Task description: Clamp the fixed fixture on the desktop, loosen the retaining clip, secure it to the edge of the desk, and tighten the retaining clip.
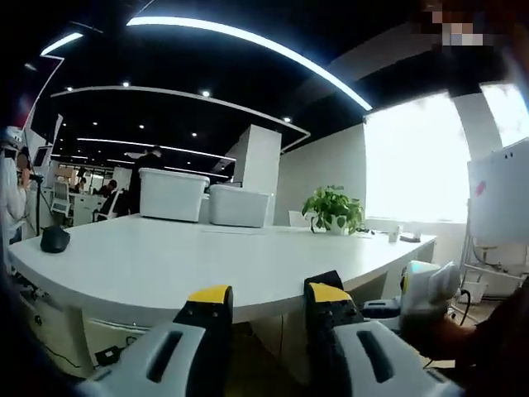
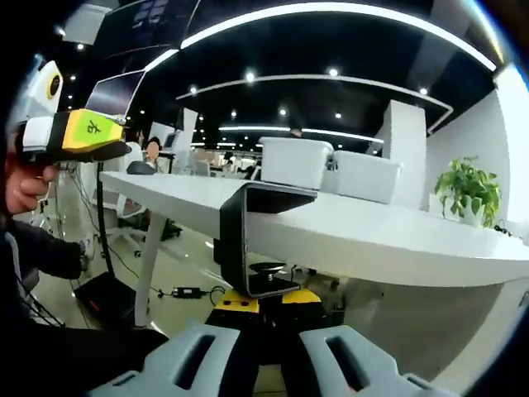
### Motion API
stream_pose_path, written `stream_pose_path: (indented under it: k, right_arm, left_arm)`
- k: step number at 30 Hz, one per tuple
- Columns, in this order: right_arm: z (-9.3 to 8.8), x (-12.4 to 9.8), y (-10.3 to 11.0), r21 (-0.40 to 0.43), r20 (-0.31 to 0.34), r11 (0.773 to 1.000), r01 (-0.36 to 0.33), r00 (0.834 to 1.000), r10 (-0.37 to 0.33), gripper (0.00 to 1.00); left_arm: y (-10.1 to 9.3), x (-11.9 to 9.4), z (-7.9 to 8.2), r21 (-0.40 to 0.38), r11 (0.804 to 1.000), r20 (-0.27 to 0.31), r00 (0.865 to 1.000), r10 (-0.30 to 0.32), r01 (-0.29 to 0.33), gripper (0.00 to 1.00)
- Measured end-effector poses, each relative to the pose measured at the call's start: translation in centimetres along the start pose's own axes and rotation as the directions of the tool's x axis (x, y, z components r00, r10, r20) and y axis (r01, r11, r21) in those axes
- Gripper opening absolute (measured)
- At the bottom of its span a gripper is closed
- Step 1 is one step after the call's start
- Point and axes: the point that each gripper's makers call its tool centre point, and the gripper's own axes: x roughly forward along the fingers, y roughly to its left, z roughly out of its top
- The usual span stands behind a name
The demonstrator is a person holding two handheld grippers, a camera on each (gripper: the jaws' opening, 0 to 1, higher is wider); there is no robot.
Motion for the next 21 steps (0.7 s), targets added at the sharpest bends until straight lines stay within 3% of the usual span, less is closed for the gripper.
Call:
stream_pose_path:
  k: [4, 9, 14, 17, 21]
  right_arm:
    - [-0.2, 0.3, -0.1, 0.024, 0.001, 1.0, -0.006, 1.0, 0.006, 0.03]
    - [-0.5, 0.6, -0.4, 0.123, 0.012, 0.992, -0.031, 0.999, 0.03, 0.03]
    - [-0.8, 1.0, -1.1, 0.169, 0.012, 0.985, -0.026, 1.0, 0.024, 0.03]
    - [-1.1, 1.3, -1.5, 0.206, 0.019, 0.978, -0.03, 0.999, 0.027, 0.03]
    - [-1.2, 1.6, -1.7, 0.17, 0.016, 0.985, -0.031, 0.999, 0.029, 0.03]
  left_arm:
    - [-1.4, 0.4, -0.4, -0.019, 0.997, -0.009, 0.998, -0.069, 0.069, 0.31]
    - [-3.1, 1.0, -1.1, -0.033, 0.989, -0.024, 0.989, -0.143, 0.142, 0.3]
    - [-3.8, 1.7, -2.2, -0.033, 0.985, -0.055, 0.984, -0.168, 0.167, 0.3]
    - [-4.8, 2.4, -2.7, -0.048, 0.977, -0.064, 0.975, -0.212, 0.209, 0.3]
    - [-6.6, 3.4, -3.0, -0.053, 0.959, -0.066, 0.957, -0.282, 0.278, 0.23]
